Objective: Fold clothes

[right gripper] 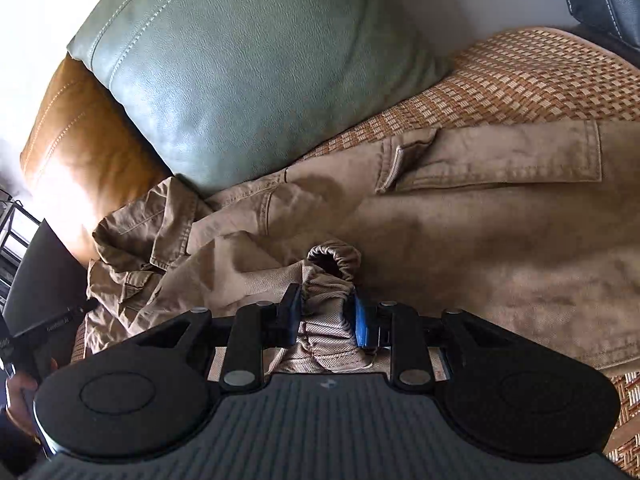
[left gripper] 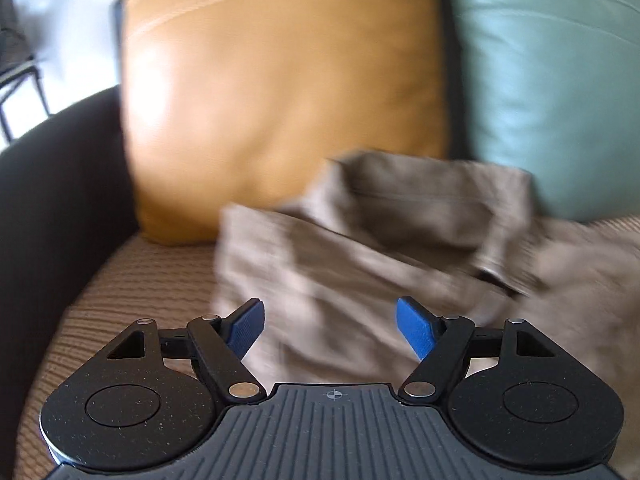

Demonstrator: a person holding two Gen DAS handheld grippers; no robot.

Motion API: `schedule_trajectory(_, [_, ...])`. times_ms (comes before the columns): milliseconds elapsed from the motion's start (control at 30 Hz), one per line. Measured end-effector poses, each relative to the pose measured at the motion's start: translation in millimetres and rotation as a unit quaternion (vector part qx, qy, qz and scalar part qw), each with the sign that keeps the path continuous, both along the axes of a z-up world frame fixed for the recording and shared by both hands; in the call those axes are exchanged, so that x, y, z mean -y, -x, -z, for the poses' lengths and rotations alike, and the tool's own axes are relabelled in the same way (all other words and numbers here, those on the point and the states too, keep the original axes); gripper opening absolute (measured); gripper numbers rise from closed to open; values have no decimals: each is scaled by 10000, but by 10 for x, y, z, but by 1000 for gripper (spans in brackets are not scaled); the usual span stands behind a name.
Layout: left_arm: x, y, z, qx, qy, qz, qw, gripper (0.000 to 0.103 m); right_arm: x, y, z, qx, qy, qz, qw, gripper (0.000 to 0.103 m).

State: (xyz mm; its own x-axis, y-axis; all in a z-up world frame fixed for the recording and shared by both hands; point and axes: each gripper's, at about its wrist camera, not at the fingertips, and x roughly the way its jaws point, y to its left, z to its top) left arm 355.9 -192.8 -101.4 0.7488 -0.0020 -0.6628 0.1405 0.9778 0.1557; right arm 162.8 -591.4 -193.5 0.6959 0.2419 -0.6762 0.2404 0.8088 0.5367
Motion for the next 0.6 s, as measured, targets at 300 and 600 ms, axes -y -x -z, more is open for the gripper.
schedule_trajectory(300, [-402,-459,157,-284,-401,-553,9973,84,-55,17,-18,-45,26,-15,10000,34])
schedule_trajectory(600, [-251,-501,384,-20,-1062,-429,9934,87,-41,-20,77,-106,-12,40,9999,43])
